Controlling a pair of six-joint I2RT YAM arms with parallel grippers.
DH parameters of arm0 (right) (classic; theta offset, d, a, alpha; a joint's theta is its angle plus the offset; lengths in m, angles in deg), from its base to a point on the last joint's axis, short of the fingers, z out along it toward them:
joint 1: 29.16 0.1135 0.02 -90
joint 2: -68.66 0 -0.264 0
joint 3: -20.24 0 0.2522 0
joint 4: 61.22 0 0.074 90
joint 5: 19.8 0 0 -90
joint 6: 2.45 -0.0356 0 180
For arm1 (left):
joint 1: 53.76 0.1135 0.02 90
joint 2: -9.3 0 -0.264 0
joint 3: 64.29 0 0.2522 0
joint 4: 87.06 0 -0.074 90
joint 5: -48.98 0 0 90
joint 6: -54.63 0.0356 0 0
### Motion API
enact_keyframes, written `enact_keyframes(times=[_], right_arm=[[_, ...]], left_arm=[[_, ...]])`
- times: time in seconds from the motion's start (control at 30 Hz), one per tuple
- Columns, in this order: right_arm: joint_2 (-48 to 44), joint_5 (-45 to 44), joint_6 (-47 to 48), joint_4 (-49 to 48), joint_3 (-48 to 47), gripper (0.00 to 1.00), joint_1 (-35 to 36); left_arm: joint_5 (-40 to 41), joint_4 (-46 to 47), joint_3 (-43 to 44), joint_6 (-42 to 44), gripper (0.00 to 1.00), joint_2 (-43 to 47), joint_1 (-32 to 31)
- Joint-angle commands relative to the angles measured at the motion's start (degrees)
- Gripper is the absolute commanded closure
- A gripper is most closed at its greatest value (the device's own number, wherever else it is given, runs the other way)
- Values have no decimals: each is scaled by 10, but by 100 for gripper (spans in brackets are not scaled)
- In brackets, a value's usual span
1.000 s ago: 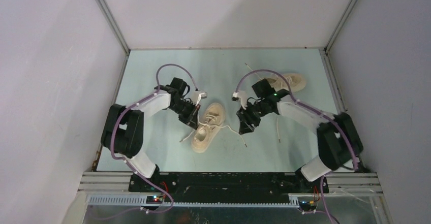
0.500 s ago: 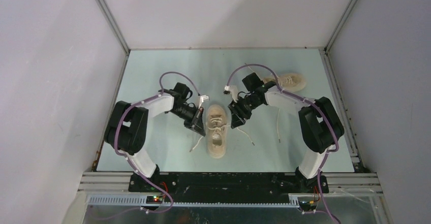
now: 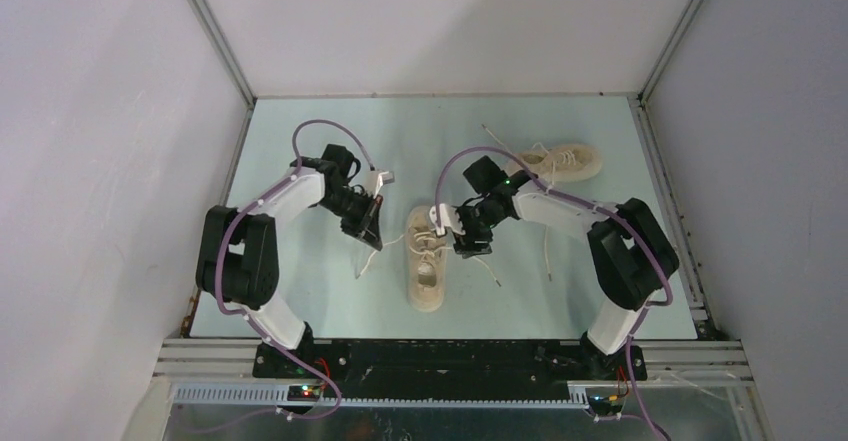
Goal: Tie the shoes
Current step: Tie the shoelace on the shoe, then wrap the shoelace around the shoelace.
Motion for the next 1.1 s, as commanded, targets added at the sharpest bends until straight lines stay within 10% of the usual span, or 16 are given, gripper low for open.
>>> enact_keyframes(times=[0.0, 0.23, 0.73, 1.07], right_arm=[[27, -40, 53, -25, 3, 47, 31], [-4, -89, -14, -26, 3, 100, 12], [-3, -186, -110, 11, 21, 100, -19], [23, -185, -176, 29, 12, 100, -40]], left_arm=[[52, -35, 23, 33, 100, 16, 11], [134, -57, 10, 72, 100, 50, 61], [380, 8, -98, 195, 100, 142, 107], [384, 11, -110, 178, 100, 137, 118]])
